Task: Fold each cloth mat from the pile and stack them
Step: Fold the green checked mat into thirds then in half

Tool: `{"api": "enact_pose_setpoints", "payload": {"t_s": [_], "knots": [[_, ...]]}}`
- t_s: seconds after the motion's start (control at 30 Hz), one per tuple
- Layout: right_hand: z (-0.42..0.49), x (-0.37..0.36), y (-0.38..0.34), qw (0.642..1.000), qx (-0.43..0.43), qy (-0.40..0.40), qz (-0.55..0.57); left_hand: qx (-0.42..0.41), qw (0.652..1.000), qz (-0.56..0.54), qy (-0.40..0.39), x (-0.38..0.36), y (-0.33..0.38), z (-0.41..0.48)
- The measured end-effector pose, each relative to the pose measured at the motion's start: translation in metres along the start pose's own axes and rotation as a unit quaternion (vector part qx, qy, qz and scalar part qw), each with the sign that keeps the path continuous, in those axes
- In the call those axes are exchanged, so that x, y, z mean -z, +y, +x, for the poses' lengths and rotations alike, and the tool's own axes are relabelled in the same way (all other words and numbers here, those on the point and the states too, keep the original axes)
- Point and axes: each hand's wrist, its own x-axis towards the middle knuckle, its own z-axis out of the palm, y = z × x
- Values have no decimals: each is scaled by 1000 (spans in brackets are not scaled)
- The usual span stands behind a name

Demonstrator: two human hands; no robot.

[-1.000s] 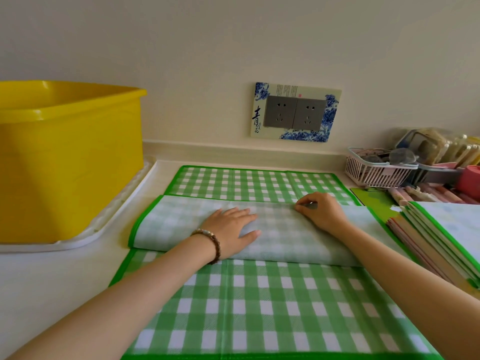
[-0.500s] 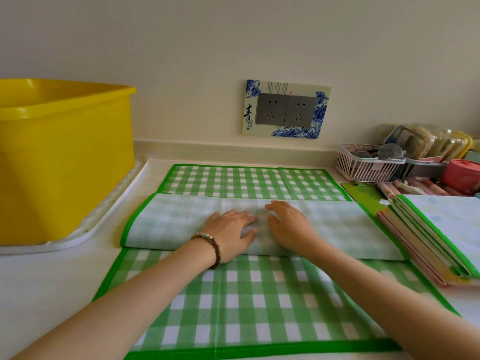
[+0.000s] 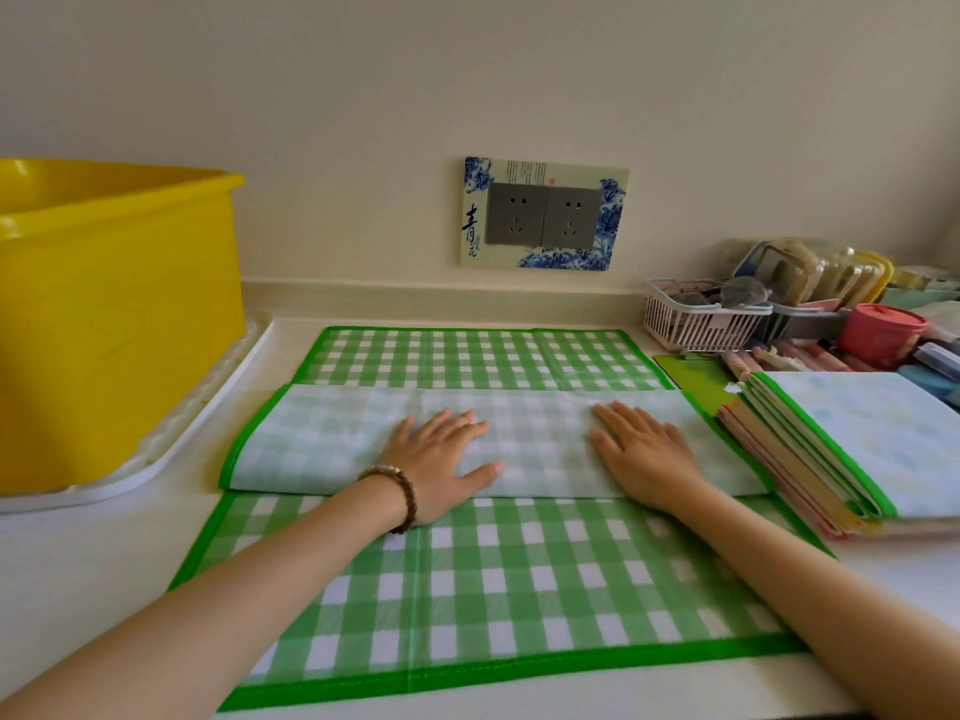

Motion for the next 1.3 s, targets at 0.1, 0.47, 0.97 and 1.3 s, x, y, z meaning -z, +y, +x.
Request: {"api": "enact_pose_setpoints", "payload": {"t_s": [0.1,0.47,0.97,1.3], "knots": [[-5,8,29,999,-34,-4,1,0,1000,6,-3,1,1,0],[-17,19,4,999,-29,29,-21,0,1000,4,-23,2,1,-2],[-10,-18,-84,995,96,3,40,-14,999,5,-33,2,-10,-2],[-12,-15,-84,995,100,-14,27,35,999,9,-38,13,-93,-49]]}}
